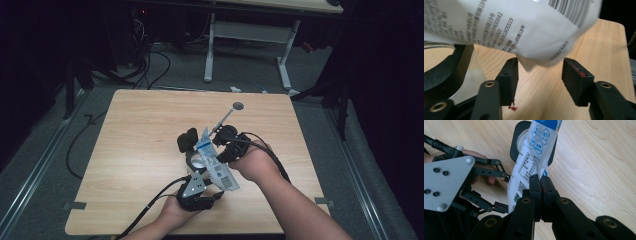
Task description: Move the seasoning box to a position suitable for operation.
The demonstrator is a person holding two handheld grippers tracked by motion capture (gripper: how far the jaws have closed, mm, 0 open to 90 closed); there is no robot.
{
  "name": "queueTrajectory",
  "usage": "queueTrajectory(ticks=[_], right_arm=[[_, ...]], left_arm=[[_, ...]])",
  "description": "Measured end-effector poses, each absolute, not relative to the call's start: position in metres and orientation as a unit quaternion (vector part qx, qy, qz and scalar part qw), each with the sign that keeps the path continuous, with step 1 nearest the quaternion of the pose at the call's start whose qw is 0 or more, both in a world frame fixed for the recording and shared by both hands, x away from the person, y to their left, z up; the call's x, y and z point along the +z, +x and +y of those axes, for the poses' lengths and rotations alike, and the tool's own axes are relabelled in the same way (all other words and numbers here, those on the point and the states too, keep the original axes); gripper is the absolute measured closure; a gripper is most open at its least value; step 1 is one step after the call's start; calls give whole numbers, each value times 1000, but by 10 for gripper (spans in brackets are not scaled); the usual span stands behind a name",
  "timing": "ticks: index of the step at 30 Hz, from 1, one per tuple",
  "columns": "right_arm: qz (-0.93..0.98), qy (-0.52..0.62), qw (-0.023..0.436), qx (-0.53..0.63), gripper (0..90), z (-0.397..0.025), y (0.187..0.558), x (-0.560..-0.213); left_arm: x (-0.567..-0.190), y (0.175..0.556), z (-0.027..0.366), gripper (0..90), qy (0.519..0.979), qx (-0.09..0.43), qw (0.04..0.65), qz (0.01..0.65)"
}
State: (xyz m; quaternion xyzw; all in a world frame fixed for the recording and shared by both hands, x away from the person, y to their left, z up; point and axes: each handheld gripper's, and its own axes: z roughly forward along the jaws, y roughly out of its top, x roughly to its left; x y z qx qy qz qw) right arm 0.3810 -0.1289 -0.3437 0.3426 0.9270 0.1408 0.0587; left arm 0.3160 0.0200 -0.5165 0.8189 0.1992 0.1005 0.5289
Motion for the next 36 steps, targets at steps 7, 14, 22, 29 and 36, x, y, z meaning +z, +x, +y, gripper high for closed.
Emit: queueTrajectory(ticks=[7,14,22,29,36], right_arm=[[928,343,57,137,894,-131,382,-346],[929,341,57,134,893,-130,381,-346],[929,341,61,132,893,-130,380,-346],[929,340,64,133,893,-132,379,-346],[926,347,65,133,893,-140,378,-348]], left_arm=[[-520,319,41,438,820,101,524,209],[-522,322,75,437,817,122,516,227],[-523,333,117,434,803,167,505,267],[-521,348,151,439,787,196,497,308],[-521,357,170,439,782,212,484,332]])
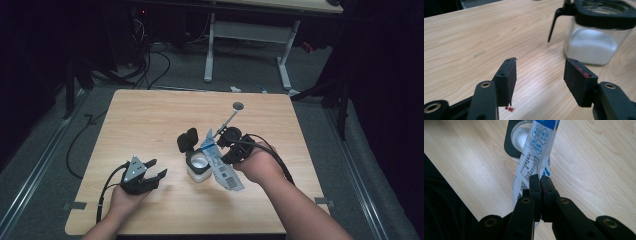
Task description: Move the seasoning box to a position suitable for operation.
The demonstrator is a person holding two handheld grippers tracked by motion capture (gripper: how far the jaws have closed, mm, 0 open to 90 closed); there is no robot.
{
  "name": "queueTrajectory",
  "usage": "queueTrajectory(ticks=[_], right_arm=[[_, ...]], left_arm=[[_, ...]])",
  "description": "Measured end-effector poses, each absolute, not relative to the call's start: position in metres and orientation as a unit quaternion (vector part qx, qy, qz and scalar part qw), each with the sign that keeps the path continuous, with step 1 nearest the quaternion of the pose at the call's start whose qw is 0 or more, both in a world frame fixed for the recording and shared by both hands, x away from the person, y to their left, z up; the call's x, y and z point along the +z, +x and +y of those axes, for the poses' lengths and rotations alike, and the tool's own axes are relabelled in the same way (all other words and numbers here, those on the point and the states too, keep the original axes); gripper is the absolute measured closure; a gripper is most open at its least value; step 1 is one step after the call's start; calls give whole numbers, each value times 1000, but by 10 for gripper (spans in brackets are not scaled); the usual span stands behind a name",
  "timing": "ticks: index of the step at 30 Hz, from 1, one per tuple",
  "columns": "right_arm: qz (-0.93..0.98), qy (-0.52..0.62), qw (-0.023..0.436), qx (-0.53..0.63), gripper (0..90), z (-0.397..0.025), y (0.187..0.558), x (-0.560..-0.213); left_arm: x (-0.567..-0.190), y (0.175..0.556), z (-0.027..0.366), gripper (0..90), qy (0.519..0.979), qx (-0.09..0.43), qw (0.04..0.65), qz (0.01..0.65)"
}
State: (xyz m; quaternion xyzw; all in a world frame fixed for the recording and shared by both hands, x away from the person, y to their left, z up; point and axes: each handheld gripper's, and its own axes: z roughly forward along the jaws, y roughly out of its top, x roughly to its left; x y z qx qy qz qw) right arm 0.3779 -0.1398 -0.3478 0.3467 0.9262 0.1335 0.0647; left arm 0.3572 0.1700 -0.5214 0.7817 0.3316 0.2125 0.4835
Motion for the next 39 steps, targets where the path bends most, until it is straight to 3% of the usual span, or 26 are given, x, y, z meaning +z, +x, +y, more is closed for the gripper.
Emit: queueTrajectory(ticks=[39], right_arm=[[899,416,86,102,893,-215,387,-373]], left_arm=[[-522,361,174,438,783,205,480,339]])
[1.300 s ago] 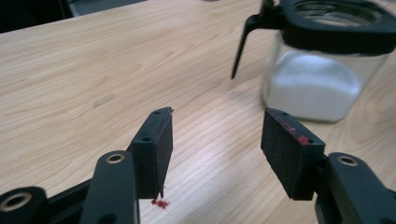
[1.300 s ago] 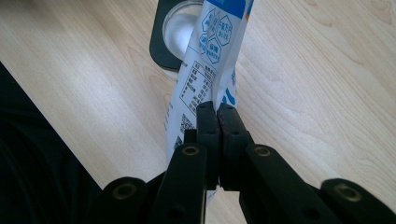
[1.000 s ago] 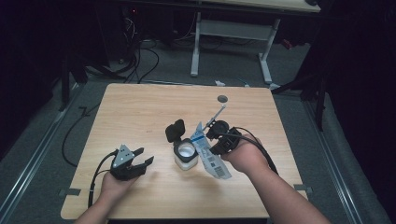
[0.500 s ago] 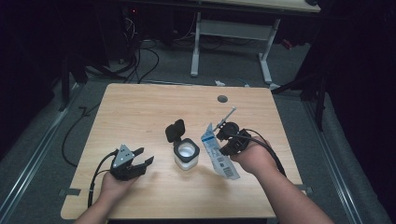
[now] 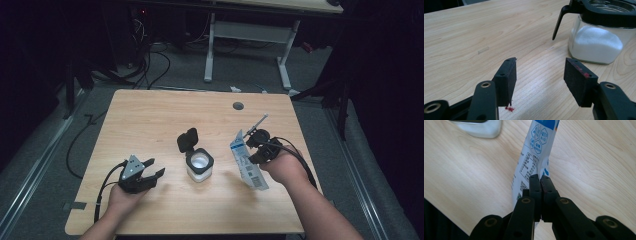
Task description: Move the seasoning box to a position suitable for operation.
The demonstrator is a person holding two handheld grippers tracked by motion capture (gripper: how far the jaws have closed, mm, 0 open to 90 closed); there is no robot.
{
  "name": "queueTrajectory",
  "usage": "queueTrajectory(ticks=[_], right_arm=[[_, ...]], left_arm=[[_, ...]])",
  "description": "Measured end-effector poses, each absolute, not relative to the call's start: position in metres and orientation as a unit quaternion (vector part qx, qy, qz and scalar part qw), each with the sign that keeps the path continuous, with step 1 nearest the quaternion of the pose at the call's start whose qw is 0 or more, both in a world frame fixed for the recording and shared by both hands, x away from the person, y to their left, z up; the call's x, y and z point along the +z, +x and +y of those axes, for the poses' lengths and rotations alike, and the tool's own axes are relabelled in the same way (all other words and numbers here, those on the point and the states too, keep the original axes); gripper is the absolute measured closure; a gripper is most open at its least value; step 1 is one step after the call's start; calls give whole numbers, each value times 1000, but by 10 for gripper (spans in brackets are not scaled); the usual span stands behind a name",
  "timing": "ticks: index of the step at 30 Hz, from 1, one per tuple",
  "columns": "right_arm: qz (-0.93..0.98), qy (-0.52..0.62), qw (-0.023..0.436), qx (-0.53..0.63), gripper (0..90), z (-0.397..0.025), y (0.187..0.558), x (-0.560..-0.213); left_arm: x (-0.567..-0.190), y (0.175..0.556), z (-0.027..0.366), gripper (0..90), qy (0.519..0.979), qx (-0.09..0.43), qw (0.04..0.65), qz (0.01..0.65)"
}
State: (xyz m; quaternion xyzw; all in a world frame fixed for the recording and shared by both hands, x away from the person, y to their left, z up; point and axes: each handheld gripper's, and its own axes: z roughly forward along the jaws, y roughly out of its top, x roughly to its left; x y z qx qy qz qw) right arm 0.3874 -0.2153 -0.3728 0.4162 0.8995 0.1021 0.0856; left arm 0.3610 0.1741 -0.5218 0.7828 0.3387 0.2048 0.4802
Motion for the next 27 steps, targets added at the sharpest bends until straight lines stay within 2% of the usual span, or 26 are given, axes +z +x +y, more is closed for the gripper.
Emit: queueTrajectory(ticks=[12,27], right_arm=[[884,443,100,113,893,-242,401,-383],[872,448,117,157,893,-251,401,-387]], left_arm=[[-523,361,173,438,785,202,480,336],[-523,363,176,436,783,201,477,345]])
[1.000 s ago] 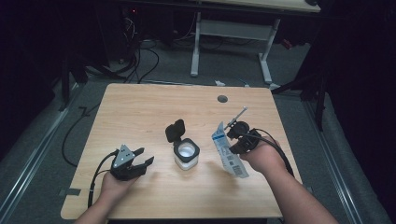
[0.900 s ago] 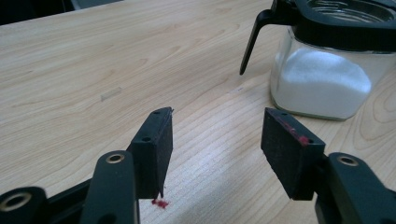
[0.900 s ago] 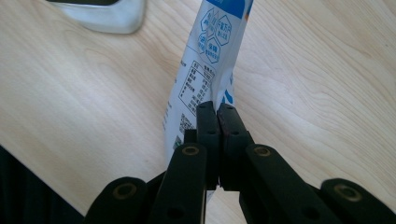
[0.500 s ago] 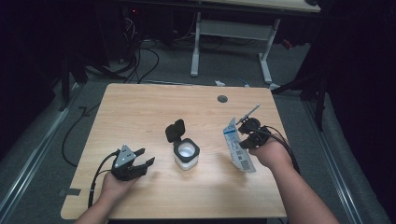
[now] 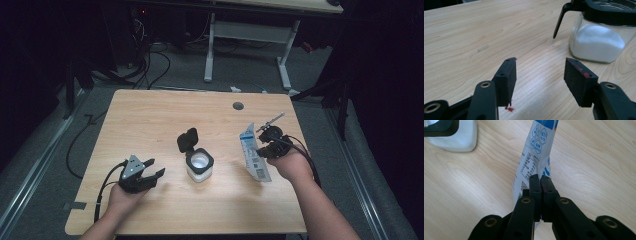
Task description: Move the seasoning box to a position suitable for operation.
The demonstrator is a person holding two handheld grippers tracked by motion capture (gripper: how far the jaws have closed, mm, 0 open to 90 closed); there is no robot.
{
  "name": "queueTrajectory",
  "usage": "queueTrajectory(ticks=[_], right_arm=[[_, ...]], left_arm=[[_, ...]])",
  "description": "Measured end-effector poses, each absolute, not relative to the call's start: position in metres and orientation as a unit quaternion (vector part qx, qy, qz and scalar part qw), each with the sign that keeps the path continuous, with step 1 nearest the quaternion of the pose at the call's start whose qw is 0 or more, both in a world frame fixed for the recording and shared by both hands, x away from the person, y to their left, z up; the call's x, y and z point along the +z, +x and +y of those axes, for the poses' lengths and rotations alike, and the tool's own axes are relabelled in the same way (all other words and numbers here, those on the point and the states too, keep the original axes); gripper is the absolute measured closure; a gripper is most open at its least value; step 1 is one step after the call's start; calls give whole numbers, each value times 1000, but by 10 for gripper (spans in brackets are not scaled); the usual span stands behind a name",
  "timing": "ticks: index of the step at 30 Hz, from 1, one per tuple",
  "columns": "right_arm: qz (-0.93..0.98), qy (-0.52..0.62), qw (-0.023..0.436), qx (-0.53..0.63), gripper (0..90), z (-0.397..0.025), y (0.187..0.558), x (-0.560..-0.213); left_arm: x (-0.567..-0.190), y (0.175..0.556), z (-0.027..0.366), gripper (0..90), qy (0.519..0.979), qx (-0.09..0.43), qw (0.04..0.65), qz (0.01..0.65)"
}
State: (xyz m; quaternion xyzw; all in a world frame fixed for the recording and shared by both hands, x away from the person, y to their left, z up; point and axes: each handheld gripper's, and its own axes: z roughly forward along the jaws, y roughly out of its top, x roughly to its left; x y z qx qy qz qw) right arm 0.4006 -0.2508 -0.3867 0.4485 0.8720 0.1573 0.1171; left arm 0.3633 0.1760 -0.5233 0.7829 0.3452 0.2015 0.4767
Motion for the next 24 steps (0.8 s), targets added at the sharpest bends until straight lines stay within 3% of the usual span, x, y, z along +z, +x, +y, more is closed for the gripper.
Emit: queueTrajectory(ticks=[24], right_arm=[[841,438,163,272,894,-271,376,-397]], left_arm=[[-526,365,198,441,777,217,453,380]])
